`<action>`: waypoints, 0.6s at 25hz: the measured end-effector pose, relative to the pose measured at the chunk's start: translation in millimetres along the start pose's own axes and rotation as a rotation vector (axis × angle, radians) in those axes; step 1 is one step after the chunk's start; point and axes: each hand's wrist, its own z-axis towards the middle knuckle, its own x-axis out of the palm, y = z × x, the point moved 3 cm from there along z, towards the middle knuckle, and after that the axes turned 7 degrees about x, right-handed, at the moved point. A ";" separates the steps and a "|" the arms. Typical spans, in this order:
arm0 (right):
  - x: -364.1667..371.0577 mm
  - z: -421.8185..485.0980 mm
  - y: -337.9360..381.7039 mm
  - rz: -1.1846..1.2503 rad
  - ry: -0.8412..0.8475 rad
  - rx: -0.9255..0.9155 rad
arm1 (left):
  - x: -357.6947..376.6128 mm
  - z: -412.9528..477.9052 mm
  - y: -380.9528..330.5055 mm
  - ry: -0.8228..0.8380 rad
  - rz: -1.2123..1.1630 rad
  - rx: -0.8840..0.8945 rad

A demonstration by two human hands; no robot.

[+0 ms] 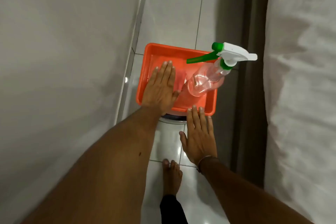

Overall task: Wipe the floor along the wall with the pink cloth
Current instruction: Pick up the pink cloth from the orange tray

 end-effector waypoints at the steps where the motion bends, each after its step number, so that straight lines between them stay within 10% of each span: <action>1: 6.4 5.0 0.7 0.016 -0.018 0.008 | 11.9 8.3 2.7 0.036 0.013 -0.005; 15: 29.7 11.6 2.3 0.013 -0.093 0.045 | 57.9 34.2 15.9 0.254 -0.126 -0.019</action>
